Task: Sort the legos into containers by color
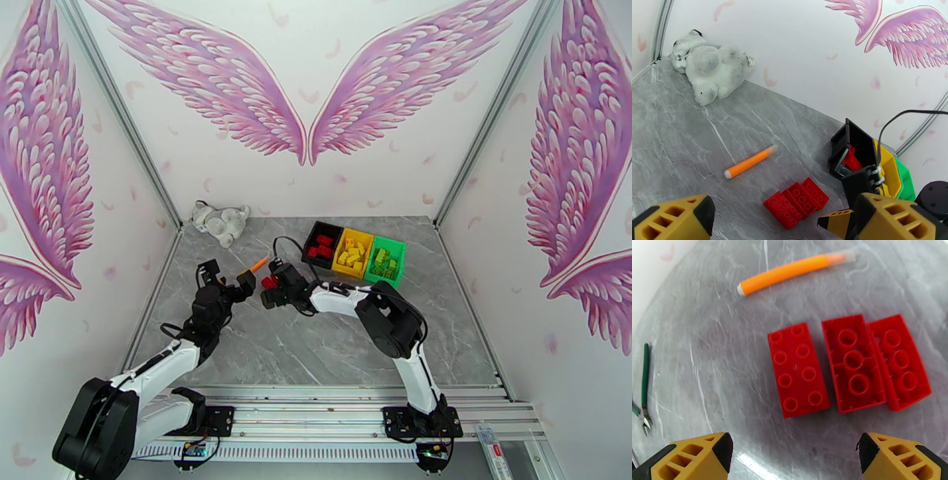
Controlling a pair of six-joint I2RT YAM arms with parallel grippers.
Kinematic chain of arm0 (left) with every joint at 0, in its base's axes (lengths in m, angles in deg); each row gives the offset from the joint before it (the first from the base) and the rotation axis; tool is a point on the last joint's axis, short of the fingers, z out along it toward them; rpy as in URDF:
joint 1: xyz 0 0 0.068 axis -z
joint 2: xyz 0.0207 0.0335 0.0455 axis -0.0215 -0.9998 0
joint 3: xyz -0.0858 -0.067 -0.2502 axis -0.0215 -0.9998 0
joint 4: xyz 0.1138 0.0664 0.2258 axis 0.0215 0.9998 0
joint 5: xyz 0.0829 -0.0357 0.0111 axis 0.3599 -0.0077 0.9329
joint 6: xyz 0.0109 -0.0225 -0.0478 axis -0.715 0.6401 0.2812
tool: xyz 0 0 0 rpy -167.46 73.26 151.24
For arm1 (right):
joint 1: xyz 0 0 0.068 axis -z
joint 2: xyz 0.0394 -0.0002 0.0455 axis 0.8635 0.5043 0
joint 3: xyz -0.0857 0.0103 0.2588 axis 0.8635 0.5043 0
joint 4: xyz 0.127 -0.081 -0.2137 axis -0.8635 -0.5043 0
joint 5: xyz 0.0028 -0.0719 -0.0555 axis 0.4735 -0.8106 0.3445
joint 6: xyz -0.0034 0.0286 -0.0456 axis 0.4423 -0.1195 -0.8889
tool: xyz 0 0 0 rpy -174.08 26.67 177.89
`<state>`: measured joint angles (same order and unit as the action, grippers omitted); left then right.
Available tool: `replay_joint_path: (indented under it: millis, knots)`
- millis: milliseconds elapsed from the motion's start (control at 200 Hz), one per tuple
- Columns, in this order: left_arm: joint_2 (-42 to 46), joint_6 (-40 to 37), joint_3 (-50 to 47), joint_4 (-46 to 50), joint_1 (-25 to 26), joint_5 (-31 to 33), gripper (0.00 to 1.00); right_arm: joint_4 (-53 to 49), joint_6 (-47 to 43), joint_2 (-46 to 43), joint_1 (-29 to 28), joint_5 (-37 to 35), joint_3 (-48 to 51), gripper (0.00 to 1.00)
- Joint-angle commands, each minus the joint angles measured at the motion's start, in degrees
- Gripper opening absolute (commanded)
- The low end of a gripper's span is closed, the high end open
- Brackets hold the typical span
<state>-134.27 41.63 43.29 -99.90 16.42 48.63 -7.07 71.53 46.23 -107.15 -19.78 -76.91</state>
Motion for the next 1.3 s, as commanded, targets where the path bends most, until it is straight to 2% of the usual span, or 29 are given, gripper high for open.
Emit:
replay_joint_path:
  millis: [0, 555, 1075, 1295]
  knots:
    - [2.91, -0.14, -1.6, 3.53, -0.66, 0.77, 0.99, -0.36, 0.64, 2.04, -0.61, -0.24, -2.75, 0.9]
    - [12.82, 0.08, -5.03, 9.88, -2.62, 1.0, 0.99, -9.46, -4.37, 11.35, -0.31, -8.01, -16.91, 0.89]
    - [12.16, 0.0, -5.04, 9.69, -3.4, 0.59, 0.99, -12.68, -4.53, 13.41, -0.37, -5.46, -21.26, 0.59]
    - [6.72, 0.44, -3.47, 6.59, -3.68, -1.42, 0.99, -11.81, -3.19, 11.94, -0.62, -4.56, -19.79, 0.39]
